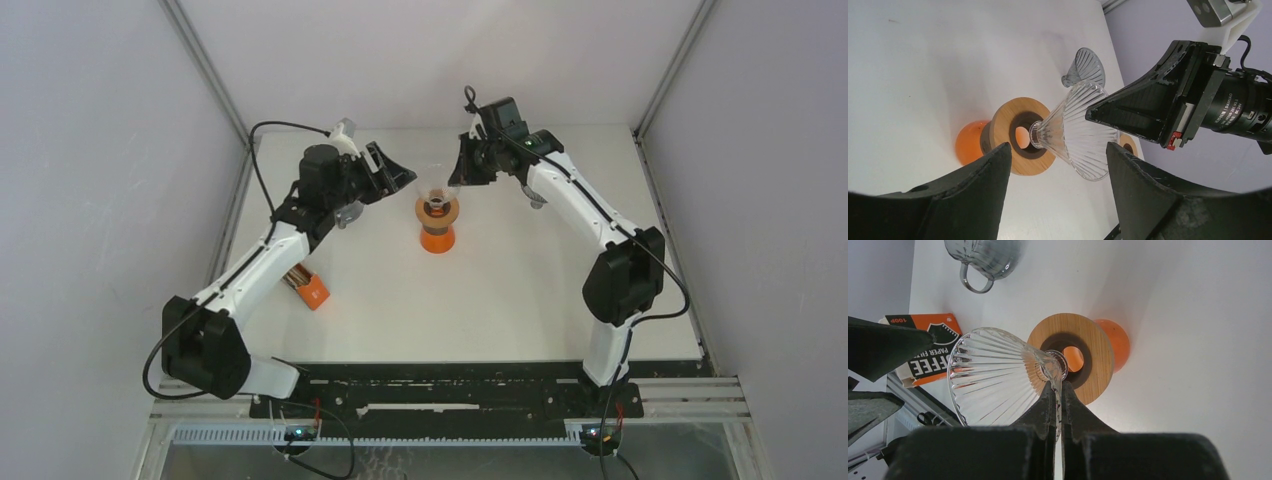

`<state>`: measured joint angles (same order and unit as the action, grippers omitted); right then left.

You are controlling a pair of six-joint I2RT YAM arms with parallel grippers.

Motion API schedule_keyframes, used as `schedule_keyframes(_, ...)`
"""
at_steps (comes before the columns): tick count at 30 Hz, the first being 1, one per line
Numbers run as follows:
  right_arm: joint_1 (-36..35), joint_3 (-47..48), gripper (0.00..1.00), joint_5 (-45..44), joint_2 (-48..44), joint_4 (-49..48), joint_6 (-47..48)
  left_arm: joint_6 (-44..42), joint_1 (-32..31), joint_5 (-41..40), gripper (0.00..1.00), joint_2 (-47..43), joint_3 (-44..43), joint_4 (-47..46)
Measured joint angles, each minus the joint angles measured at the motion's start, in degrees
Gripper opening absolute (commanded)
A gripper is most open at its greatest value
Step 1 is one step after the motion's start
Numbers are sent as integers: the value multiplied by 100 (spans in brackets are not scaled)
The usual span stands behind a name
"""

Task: Place the coffee filter in the dripper
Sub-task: Place the coffee dripper in the dripper holder.

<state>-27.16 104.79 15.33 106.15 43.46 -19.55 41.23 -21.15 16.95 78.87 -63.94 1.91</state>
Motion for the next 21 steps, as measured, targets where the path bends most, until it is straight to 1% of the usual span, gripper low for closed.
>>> schedule_keyframes(2,0,7,0,-15,33,7,9,-2,-7,31,69,114,-63,-7)
schedule_keyframes(12,-2,70,0,-48,243,13,22,-13,-59,201,62,619,-417,39)
schedule_keyframes(18,-4,72,0,-74,317,17,35,-24,-72,302,50,866,-581,125)
schedule_keyframes(21,-13,72,0,-85,339,20,39,-24,-85,319,45,925,-592,175)
